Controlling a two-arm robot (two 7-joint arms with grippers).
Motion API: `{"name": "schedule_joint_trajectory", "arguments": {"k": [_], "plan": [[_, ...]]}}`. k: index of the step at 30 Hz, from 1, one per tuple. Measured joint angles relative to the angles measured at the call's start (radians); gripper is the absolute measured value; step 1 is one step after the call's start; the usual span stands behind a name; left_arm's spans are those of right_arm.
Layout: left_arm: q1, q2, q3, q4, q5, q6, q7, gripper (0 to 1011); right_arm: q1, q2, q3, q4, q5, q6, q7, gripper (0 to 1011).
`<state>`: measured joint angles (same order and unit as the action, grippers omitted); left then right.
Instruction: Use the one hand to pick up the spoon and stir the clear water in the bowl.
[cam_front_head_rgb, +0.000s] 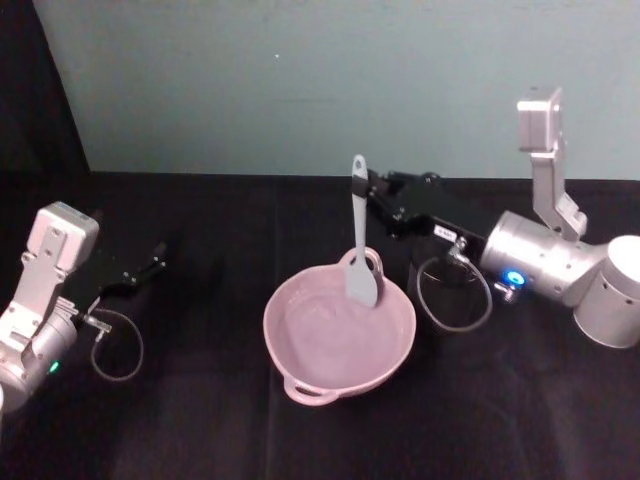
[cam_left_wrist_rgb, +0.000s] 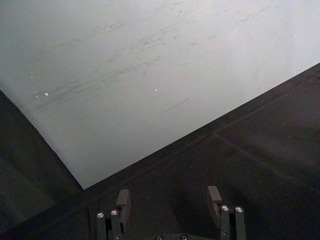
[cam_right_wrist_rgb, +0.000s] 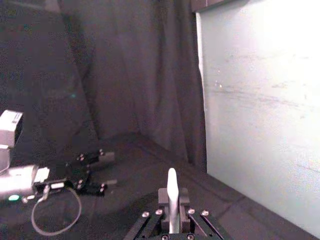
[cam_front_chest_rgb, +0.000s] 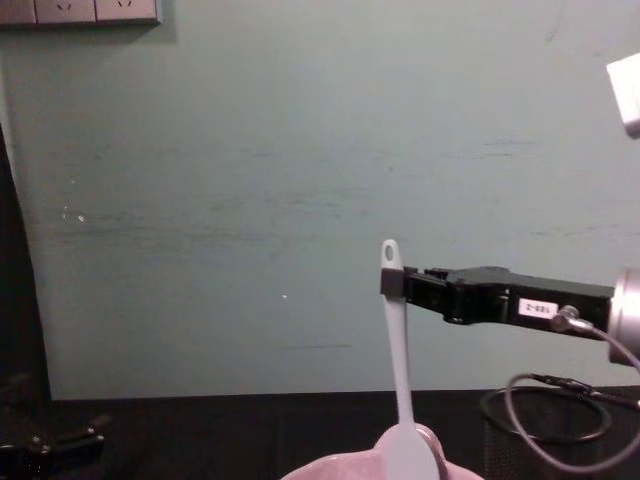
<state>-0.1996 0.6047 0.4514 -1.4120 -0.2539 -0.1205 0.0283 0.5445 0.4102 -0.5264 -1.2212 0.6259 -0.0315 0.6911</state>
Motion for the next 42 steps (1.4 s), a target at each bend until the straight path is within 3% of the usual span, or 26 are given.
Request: {"name": "schedule_joint_trajectory", "arguments": {"k": [8, 18, 22, 31, 37, 42], "plan": [[0.000, 0.000, 0.000, 0.000, 0.000, 0.000, 0.000, 1005, -0.063, 0.040, -0.013, -0.112, -0.007, 0.029, -0.004, 117], [0.000, 0.000, 0.000, 0.000, 0.000, 0.000, 0.000, 1005, -0.076, 0.017, -0.067, -0.168, -0.007, 0.038, 0.022, 117], [0.000, 0.000, 0.000, 0.000, 0.000, 0.000, 0.000, 1005, -0.063, 0.004, -0.076, -0.156, -0.008, 0.037, 0.025, 117], [0.000, 0.000, 0.000, 0.000, 0.000, 0.000, 0.000, 1005, -0.004, -0.054, -0.086, -0.051, -0.009, 0.008, 0.030, 117], [0.000, 0.000, 0.000, 0.000, 0.000, 0.000, 0.000, 1005, 0.020, -0.074, -0.067, 0.016, -0.009, -0.009, 0.018, 117], [0.000, 0.000, 0.000, 0.000, 0.000, 0.000, 0.000, 1005, 0.016, -0.063, -0.039, 0.030, -0.009, -0.013, -0.008, 117]]}}
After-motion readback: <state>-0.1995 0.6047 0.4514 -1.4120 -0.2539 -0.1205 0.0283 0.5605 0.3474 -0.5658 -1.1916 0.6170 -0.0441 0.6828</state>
